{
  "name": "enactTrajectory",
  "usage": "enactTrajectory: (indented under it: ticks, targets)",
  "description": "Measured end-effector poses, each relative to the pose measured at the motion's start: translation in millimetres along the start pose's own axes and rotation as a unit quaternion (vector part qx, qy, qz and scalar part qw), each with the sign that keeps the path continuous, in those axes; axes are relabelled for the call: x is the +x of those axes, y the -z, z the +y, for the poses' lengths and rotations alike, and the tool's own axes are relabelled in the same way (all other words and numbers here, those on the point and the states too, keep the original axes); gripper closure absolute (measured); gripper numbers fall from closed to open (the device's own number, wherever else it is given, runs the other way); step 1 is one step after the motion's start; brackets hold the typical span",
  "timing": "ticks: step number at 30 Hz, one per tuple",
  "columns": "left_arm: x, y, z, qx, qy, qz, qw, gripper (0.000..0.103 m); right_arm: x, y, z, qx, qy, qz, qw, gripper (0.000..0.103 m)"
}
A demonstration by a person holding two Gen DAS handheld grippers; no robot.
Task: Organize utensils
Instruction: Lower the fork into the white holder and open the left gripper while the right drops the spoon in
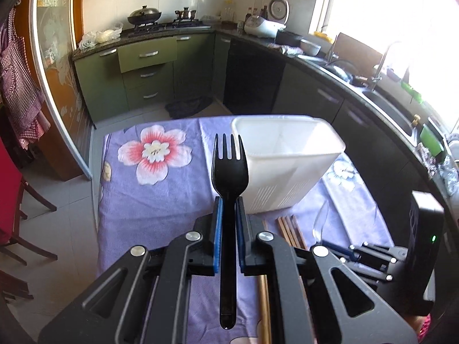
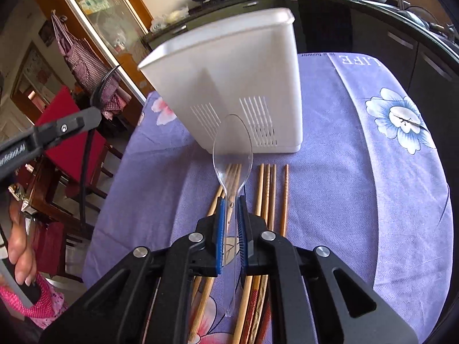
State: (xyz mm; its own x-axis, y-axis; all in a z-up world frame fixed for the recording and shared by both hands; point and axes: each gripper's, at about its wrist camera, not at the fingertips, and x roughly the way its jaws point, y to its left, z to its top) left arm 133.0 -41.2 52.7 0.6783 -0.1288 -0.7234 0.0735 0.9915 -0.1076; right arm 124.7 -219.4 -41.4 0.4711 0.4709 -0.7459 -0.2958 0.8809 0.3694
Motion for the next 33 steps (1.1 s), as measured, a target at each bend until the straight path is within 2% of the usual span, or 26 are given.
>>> enactTrajectory:
  ticks: [4,8,12,18,24,31,32,33]
  targets:
    - [-17.7,-43.9,-15.9,-0.006,0.020,-0.069,0.9974,0.094,-26.7,0.7,-9.4,0.005,-0.003,-0.027,1.000,0.093]
    - [-14.8,-83.3,-30.4,-0.008,0.026,-0.125,0.9918,0.094,-41.9,-1.0,-20.5,0.012,-0.011,-0.039,0.999,0.093]
    - [10.2,-104.1,-40.6,-0.002,0.009,-0.140,0.9901,0.094,-56.7,-2.1,-27.3,0.016,-0.014,-0.049,0.999,0.093]
    - [51.4,-101.6,-38.5,-0.011,0.002,-0.140,0.9901,0.094,-76.0,-12.1,-25.1,0.007,-0.015,-0.074,0.997,0.093]
    - [64.8,-96.7,-32.5,-0.020,0.005,-0.182,0.9831,0.094,-96.2,-25.0,-11.9,-0.014,-0.013,-0.098,0.995,0.093]
    - [81.6,-76.5,-31.2,-0.014,0.009,-0.170,0.9852,0.094,-109.0,-48.4,5.7,-0.035,-0.004,-0.122,0.992,0.093]
    - [82.9,-72.8,-30.5,-0.014,0.009,-0.167,0.9858,0.089,-110.7,-55.0,8.5,-0.039,-0.001,-0.128,0.991,0.093]
    - [83.0,-69.5,-29.6,-0.015,0.007,-0.165,0.9861,0.074,-112.8,-62.1,10.7,-0.041,0.002,-0.136,0.990,0.093]
